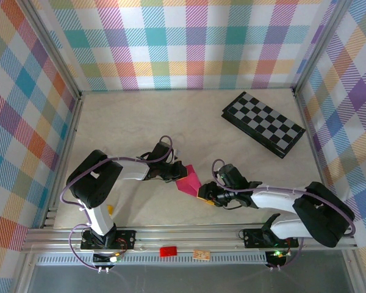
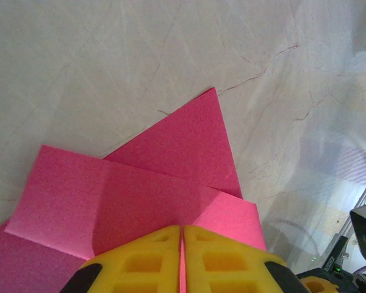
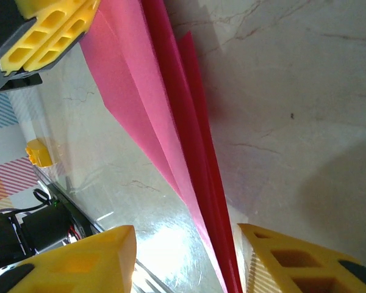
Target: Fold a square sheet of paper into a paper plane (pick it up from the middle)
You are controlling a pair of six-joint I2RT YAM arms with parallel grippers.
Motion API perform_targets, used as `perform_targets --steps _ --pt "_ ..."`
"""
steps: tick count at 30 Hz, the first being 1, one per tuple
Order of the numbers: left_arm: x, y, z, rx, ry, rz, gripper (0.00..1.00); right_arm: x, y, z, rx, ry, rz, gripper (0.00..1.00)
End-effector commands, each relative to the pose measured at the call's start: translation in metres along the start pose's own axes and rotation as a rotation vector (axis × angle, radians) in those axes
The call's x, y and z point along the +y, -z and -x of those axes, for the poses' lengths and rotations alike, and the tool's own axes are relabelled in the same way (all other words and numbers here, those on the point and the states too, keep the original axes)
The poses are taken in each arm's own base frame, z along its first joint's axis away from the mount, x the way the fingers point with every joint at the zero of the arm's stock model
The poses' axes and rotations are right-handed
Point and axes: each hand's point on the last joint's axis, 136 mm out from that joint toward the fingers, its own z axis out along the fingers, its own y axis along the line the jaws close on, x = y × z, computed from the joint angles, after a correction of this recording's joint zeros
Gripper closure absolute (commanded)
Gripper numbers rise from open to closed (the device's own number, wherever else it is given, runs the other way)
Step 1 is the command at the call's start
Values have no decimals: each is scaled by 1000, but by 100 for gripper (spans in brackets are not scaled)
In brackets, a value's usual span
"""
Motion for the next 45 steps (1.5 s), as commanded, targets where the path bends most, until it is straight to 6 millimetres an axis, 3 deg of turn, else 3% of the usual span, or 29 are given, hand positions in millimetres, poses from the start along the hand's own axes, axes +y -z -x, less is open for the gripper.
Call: perform_targets --steps 1,6,10,17,20,23,27,32,39,42,45 --pt "20 -1 -18 55 26 86 90 14 -1 14 -48 52 39 57" --pt "14 1 -15 48 17 70 89 15 -3 18 -60 93 37 69" --pt "-6 8 -1 34 -30 52 88 12 -1 17 -59 123 27 81" --pt "-26 19 16 -5 -70 24 85 23 7 15 -68 172 69 91" --pt "-38 35 25 -74 -89 6 79 28 16 18 -104 213 77 93" --pt "-45 66 38 -229 -101 -1 65 29 29 25 -174 272 38 95" --pt "-42 97 44 -337 -115 38 55 22 58 44 -286 378 -138 96" --pt "-22 113 41 -394 -84 87 51 32 99 69 -400 573 -404 97" --pt "11 137 41 -472 -4 162 43 11 152 99 -444 686 -1072 96" --pt "24 147 43 -493 32 186 40 14 156 102 -445 710 -1215 95" --pt "32 156 44 -500 52 206 38 20 138 101 -414 799 -1250 93"
